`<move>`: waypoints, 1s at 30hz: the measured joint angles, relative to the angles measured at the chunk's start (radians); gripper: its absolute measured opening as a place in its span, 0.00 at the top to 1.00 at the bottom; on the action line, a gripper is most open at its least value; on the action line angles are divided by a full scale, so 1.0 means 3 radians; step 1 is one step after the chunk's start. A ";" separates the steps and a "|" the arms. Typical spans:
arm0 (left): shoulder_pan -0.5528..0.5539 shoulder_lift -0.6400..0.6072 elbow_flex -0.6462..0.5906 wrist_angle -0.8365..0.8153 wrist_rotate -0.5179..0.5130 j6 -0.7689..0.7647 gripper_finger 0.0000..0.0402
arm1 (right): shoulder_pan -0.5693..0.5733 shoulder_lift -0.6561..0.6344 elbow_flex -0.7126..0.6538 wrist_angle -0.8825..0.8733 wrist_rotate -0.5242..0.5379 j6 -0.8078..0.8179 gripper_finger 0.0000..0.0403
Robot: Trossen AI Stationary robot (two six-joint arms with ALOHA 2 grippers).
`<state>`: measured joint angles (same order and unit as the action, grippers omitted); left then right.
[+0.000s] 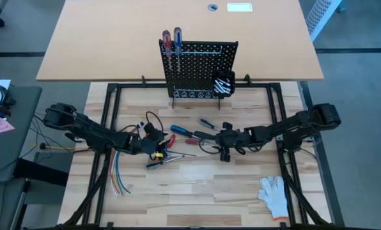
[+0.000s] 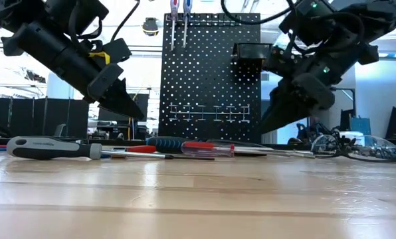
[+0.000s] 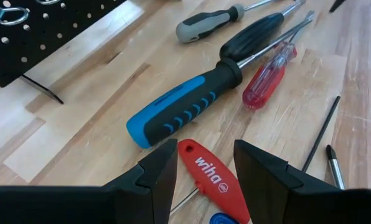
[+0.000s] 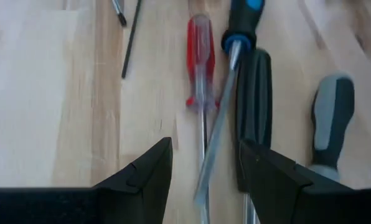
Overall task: Hang tools onto peg board
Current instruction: Hang the blue screwdriver on the pegboard
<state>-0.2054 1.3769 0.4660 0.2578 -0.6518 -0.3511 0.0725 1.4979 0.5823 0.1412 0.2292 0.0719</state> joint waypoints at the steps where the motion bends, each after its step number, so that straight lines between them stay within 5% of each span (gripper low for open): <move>1: 0.0000 0.0000 0.0000 0.0006 0.0000 0.0000 0.62 | -0.0017 0.0000 0.0000 -0.0065 -0.0039 0.0040 0.52; 12: 0.0000 -0.0001 0.0000 0.0102 -0.0001 -0.0003 0.62 | -0.0188 0.0474 0.0000 0.0165 -0.0310 0.0121 0.64; 30: 0.0000 -0.0001 0.0000 0.0100 -0.0001 0.0020 0.62 | -0.0231 0.0364 -0.0001 0.0137 -0.0337 0.0206 0.93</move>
<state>-0.2054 1.3766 0.4660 0.2878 -0.6521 -0.3452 0.0032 1.6070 0.5819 0.1823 0.1281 0.1339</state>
